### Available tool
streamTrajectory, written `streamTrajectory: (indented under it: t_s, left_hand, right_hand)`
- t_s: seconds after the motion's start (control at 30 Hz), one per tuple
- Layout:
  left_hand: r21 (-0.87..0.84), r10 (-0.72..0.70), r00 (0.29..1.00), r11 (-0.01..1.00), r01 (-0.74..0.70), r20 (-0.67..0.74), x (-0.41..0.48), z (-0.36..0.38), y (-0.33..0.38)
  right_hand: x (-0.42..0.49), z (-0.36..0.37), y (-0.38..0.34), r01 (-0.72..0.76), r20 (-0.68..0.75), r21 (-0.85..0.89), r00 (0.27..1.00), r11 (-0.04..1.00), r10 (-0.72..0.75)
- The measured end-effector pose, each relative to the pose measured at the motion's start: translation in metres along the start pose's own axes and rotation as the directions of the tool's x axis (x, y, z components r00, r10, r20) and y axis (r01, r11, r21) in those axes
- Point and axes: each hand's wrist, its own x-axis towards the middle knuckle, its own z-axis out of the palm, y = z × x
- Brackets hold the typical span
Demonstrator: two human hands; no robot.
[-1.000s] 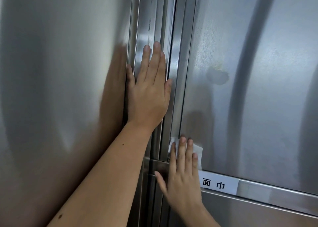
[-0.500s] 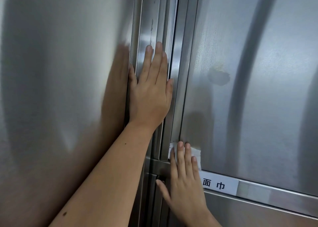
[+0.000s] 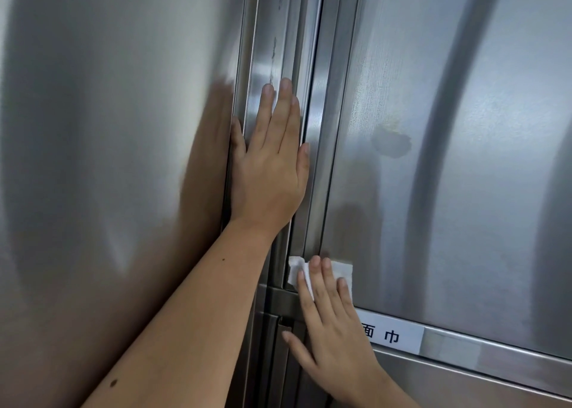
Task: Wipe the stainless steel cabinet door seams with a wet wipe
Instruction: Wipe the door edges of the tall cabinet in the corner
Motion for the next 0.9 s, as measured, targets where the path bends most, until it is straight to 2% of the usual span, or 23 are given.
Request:
streamTrajectory:
  t_s: [0.17, 0.3, 0.47, 0.73, 0.8, 0.9]
  left_hand:
    - [-0.011, 0.000, 1.000, 1.000, 0.000, -0.007, 0.000, 0.000, 0.000]
    - [-0.018, 0.003, 1.000, 1.000, -0.003, -0.022, 0.000, 0.000, 0.000]
    - [-0.017, 0.005, 1.000, 1.000, -0.006, -0.023, 0.000, -0.001, 0.001]
    - [-0.055, -0.007, 1.000, 0.998, 0.007, -0.011, 0.001, -0.003, 0.000]
    - [-0.061, -0.006, 1.000, 0.998, 0.005, -0.012, 0.001, -0.003, 0.001]
    - [-0.067, -0.005, 1.000, 0.998, 0.004, -0.017, 0.000, -0.003, 0.002]
  right_hand:
    - [0.011, -0.006, 0.004, 0.109, 0.118, -0.101, 0.988, 0.989, -0.097]
    - [0.032, -0.015, 0.020, 0.198, 0.086, -0.170, 0.979, 0.965, -0.186]
    - [0.068, -0.035, 0.043, 0.233, 0.048, -0.222, 0.972, 0.947, -0.228]
    - [0.024, -0.018, 0.043, 0.442, 0.180, -0.237, 0.895, 0.865, -0.408]
    - [0.035, -0.023, 0.050, 0.444, 0.145, -0.259, 0.896, 0.858, -0.420]
    - [0.064, -0.038, 0.062, 0.351, 0.056, -0.267, 0.935, 0.897, -0.350]
